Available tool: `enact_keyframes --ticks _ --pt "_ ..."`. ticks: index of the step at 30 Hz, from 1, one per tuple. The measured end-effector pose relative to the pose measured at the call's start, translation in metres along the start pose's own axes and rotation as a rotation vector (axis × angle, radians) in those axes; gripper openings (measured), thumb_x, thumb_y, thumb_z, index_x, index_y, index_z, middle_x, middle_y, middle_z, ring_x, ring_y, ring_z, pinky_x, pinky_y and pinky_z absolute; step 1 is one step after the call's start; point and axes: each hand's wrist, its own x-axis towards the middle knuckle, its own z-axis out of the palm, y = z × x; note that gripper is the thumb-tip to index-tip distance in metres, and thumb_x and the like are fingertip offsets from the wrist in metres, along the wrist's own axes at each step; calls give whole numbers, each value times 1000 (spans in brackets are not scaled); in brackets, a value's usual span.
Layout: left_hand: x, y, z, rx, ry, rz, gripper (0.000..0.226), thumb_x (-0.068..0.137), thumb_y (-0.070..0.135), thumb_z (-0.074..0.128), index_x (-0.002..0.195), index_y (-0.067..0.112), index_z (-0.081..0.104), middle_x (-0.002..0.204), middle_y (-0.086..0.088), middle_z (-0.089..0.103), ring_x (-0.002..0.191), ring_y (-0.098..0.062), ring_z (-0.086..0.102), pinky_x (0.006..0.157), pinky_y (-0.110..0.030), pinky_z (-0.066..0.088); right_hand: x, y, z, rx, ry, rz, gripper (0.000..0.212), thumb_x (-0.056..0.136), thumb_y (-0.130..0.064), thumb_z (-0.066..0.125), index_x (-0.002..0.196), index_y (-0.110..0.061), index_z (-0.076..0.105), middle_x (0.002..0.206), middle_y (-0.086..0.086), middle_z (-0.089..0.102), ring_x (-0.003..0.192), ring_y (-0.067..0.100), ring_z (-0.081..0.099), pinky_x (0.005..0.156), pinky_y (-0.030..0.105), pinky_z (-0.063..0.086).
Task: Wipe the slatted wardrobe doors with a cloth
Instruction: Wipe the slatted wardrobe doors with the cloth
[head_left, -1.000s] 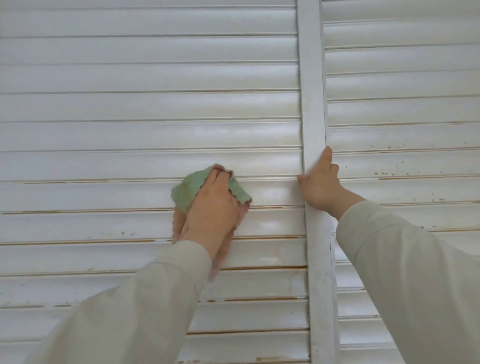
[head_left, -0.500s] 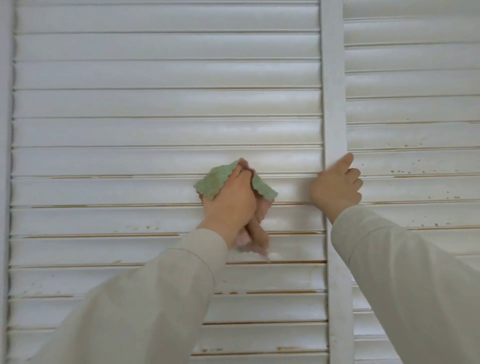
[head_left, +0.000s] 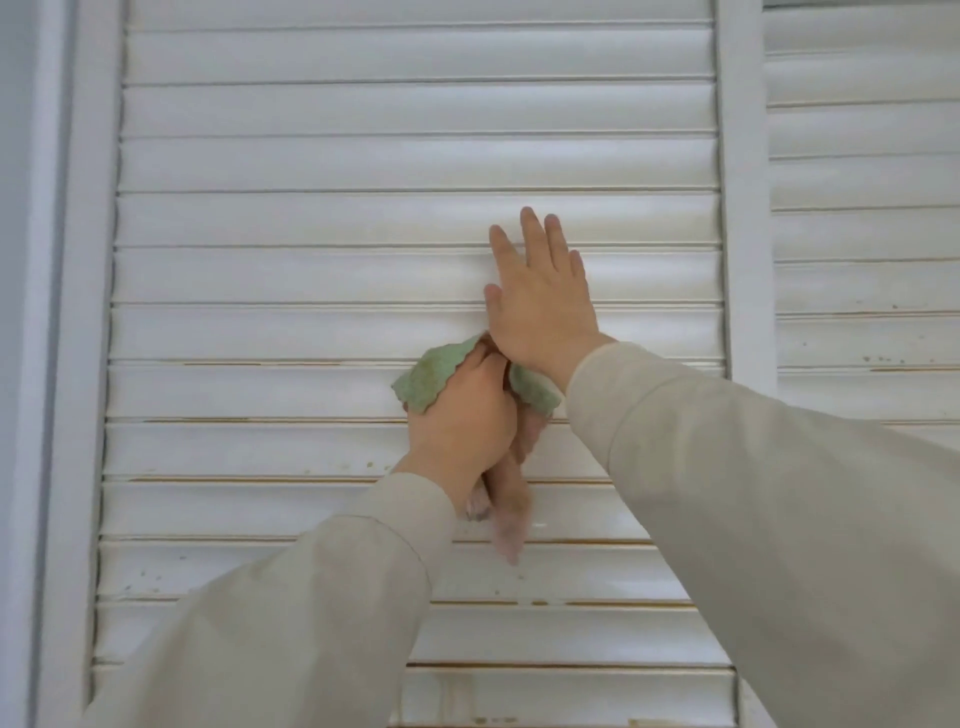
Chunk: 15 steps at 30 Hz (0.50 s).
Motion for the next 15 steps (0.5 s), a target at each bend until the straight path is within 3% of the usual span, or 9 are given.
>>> enact_keyframes --ticks 3,6,8,12,15 --pt "1 -48 -11 12 70 -65 26 91 26 45 99 19 69 117 4 62 108 -23 59 97 -40 47 12 10 19 1 -134 88 67 103 -46 25 158 -23 -5 163 3 -20 149 29 -21 120 54 -1" --pt "-3 -104 -29 -5 139 -166 26 97 19 46 106 16 71 125 2 60 116 -22 56 105 -34 40 10 12 38 -53 -134 96 74 100 -55 22 156 -22 -13 160 3 -29 146 29 -28 118 56 -9" --pt "-8 -123 -40 0 167 -195 25 96 17 48 104 15 72 121 1 61 114 -23 58 99 -31 41 10 7 43 -73 -119 118 77 99 -59 20 155 -21 -17 159 4 -32 145 31 -31 116 57 -11" --pt "-9 -103 -31 -13 165 -200 21 94 18 52 100 14 72 116 -1 62 106 -25 60 89 -31 44 11 4 45 -103 -116 128 78 99 -60 18 154 -19 -19 158 5 -34 144 33 -32 116 60 -11" --pt "2 -58 -13 -123 55 -55 28 87 23 46 101 16 70 119 -4 61 111 -25 59 97 -32 44 11 3 44 -103 -121 129 79 98 -60 18 154 -19 -20 158 5 -35 144 33 -32 116 59 -12"
